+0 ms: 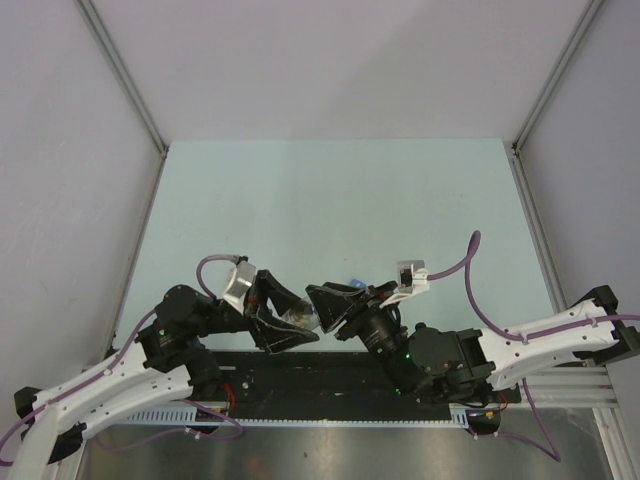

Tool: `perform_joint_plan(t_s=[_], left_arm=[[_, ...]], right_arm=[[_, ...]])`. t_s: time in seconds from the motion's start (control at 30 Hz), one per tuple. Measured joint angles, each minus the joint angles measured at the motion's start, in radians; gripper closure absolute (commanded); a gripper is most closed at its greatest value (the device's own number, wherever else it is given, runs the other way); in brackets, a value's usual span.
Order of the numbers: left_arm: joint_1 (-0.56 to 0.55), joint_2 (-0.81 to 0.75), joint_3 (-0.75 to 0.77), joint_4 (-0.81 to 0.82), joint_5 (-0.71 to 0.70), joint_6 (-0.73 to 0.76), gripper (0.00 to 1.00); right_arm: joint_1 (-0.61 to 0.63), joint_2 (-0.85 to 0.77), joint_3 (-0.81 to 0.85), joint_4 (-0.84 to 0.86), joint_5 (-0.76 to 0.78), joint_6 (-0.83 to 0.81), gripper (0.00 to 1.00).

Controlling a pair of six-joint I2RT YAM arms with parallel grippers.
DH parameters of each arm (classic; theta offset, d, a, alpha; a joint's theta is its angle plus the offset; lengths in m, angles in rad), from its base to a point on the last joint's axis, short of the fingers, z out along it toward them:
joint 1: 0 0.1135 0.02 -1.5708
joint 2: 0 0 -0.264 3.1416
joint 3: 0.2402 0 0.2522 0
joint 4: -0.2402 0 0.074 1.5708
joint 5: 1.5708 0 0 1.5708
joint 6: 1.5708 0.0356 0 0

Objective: Sort the pills into containers

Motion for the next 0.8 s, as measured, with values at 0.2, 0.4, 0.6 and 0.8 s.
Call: perform_joint_plan(t_s=[0.2, 0.4, 0.6, 0.8], left_arm=[[0.000, -0.002, 0.000, 0.000, 0.000, 0.000, 1.00], [0.002, -0.015, 0.000, -0.002, -0.004, 0.000, 1.00], [0.012, -0.041, 0.000, 0.008, -0.034, -0.003, 0.99], [0.008, -0.064, 0.000, 0.022, 0.002, -0.003, 1.00]], right_arm=[[-0.003, 0.000, 0.000, -0.001, -0.014, -0.007, 1.00], [-0.068, -0.010, 0.002, 0.001, -0.174, -0.037, 1.00], [-0.179, -0.041, -0.011, 0.009, -0.467, -0.063, 1.00], [-0.198, -0.064, -0.028, 0.048, -0.657, -0.191, 1.00]])
